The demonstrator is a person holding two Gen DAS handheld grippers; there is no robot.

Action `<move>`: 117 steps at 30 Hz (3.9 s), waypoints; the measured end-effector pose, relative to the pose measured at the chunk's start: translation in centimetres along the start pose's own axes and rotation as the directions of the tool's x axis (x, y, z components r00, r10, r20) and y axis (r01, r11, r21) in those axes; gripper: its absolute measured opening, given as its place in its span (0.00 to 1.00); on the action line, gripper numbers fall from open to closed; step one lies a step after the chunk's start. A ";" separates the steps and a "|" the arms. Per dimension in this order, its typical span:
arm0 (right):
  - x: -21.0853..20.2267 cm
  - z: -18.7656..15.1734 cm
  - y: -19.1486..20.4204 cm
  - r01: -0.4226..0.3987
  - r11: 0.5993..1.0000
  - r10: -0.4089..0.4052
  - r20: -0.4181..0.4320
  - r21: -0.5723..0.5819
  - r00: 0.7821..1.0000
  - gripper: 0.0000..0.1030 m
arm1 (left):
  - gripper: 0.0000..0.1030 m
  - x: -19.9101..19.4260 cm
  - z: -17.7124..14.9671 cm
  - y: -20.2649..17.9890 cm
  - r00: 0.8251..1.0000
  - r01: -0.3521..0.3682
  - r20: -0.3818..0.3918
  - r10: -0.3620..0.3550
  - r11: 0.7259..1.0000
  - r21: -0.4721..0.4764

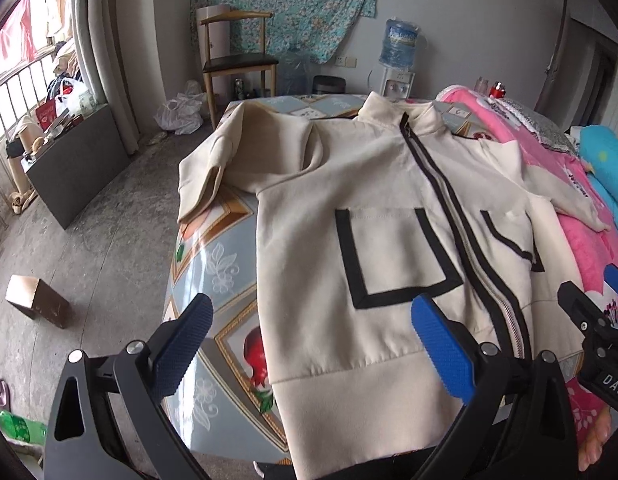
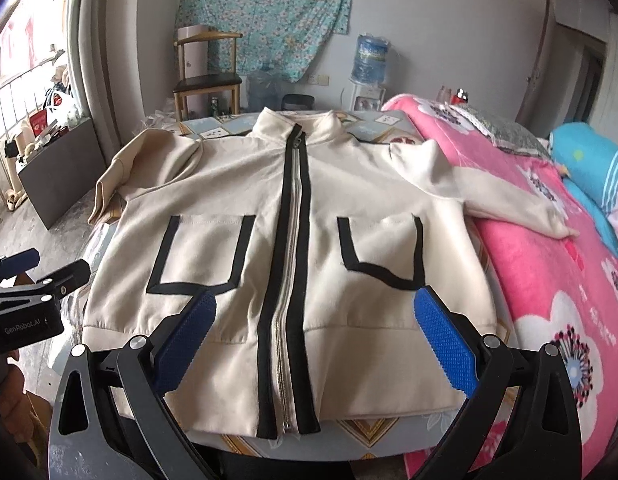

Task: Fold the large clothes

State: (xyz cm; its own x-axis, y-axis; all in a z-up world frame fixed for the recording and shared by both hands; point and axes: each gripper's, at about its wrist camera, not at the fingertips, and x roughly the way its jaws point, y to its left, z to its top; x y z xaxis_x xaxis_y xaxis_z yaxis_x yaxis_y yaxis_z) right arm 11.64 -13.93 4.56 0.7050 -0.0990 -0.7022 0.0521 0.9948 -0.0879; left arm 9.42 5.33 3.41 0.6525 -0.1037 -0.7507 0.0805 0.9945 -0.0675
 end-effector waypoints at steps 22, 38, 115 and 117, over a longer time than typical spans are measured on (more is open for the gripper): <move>8.9 7.7 5.3 -0.450 0.891 0.446 -0.062 -0.061 0.893 0.93 | 0.95 4.4 7.9 4.5 0.991 0.020 0.130 -0.009 0.996 -0.086; 11.4 7.2 4.3 -0.463 0.886 0.459 -0.143 0.006 0.877 0.93 | 0.70 15.7 9.0 9.5 0.976 -0.212 -0.025 0.216 0.972 0.106; 22.7 13.4 -17.9 -0.308 0.776 0.480 -0.198 0.551 0.855 0.04 | 0.34 14.9 6.0 4.4 0.965 -0.194 -0.172 0.196 0.981 0.029; 22.2 13.6 -18.8 -0.327 0.765 0.488 -0.169 0.555 0.856 0.04 | 0.32 14.2 6.2 4.7 0.970 -0.165 -0.179 0.164 0.986 0.010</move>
State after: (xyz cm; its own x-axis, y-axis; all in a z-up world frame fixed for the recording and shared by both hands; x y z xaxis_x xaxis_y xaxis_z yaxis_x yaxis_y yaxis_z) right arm 35.90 -34.45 0.22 0.5097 0.3967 -0.7634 0.2017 0.8075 0.5543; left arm 23.73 8.41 -3.45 0.5109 0.0653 -0.8572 -0.0206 0.9978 0.0637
